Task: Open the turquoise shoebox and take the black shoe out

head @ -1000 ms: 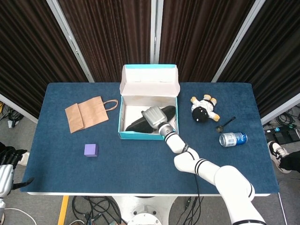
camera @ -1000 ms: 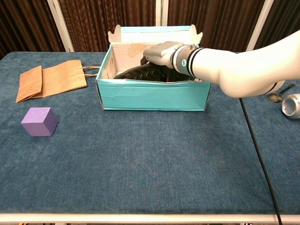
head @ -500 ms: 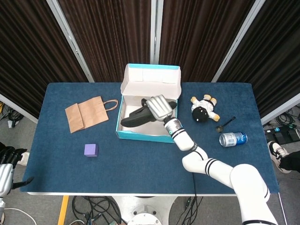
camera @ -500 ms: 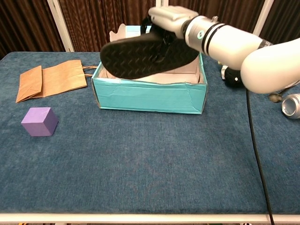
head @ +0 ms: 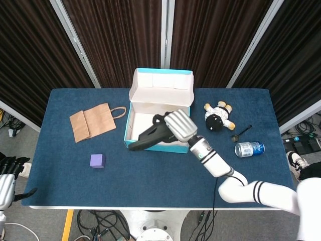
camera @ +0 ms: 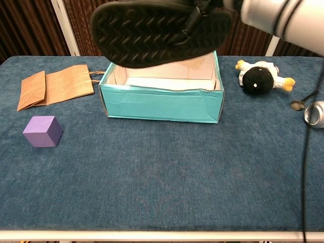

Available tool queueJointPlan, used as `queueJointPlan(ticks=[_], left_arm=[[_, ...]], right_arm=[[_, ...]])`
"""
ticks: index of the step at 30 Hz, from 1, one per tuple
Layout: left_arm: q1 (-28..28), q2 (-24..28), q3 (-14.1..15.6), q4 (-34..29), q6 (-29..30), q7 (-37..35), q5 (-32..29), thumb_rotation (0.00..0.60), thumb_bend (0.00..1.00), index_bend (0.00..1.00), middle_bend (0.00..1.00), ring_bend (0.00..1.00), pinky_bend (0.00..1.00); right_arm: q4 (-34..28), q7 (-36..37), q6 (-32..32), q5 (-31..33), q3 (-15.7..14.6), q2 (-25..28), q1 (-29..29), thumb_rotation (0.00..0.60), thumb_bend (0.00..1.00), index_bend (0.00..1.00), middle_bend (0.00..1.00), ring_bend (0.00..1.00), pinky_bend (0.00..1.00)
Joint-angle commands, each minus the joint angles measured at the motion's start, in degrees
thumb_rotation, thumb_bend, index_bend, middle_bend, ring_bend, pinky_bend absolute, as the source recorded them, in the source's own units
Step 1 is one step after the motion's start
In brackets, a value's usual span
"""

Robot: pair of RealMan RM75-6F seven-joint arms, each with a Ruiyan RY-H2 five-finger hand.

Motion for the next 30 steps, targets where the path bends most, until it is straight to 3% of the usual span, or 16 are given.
queueJointPlan(ticks=[1, 7, 13, 16, 18, 19, 21, 30], left_arm=[[-0.2, 0.1, 0.1, -0.1, 0.0, 0.0, 0.5, 0.6, 0.0, 0.17, 0.14, 0.07, 0.06], [0.0, -0.2, 0.4, 0.4, 0.2, -0.7, 0.9, 0.6, 0.0, 0.17, 0.14, 0.07, 0.06], [0.1, -0.5, 0.7, 1.0, 0.4, -1.5, 1.3, 0.6, 0.0, 0.17, 0.14, 0.07, 0.06], [0.2, -0.6, 0.7, 1.4, 0.6, -1.8, 1.2, 0.6, 0.0, 0.17, 0.14, 0.07, 0.06], [0.4, -0.7, 0.7, 1.5, 0.7, -1.9, 1.2, 0.6, 0.0, 0.17, 0.14, 0.07, 0.06], [0.4, -0.7, 0.8, 1.6, 0.8, -2.0, 1.2, 0.6, 0.0, 0.17, 0.14, 0.07, 0.06], [0.5, -0.8, 0.9, 1.7, 0.9, -2.2, 1.4, 0.6, 0.0, 0.17, 0.14, 0.07, 0.06], [0.4, -1.2, 0.7, 2.7, 0.7, -2.9, 1.1, 0.6, 0.0, 0.17, 0.14, 0.07, 0.06]], right_arm=[[-11.4, 3.8, -1.1, -1.1, -5.3, 7.4, -6.2, 0.6, 0.31, 0.77, 0.61, 0.53, 0.6], [-13.1, 2.4, 0.0, -3.3, -10.0, 5.6, -10.0, 0.6, 0.31, 0.76, 0.6, 0.5, 0.46], [-8.3, -1.5, 1.2, -3.6, -11.8, -1.4, -12.0, 0.6, 0.3, 0.7, 0.52, 0.38, 0.34], [-5.7, -3.5, 1.5, -4.9, -12.2, -4.7, -12.3, 0.6, 0.28, 0.5, 0.35, 0.19, 0.16], [-4.1, -5.9, 1.3, -5.3, -12.4, -6.3, -12.1, 0.6, 0.24, 0.23, 0.16, 0.03, 0.02], [-3.5, -7.3, 0.9, -5.1, -12.3, -6.9, -11.9, 0.6, 0.21, 0.12, 0.08, 0.0, 0.0], [-3.0, -9.8, 0.0, -3.9, -11.9, -8.0, -11.6, 0.6, 0.14, 0.01, 0.01, 0.0, 0.0], [-5.5, -14.3, 0.6, -1.8, -8.9, -5.0, -11.6, 0.6, 0.03, 0.0, 0.0, 0.0, 0.0]])
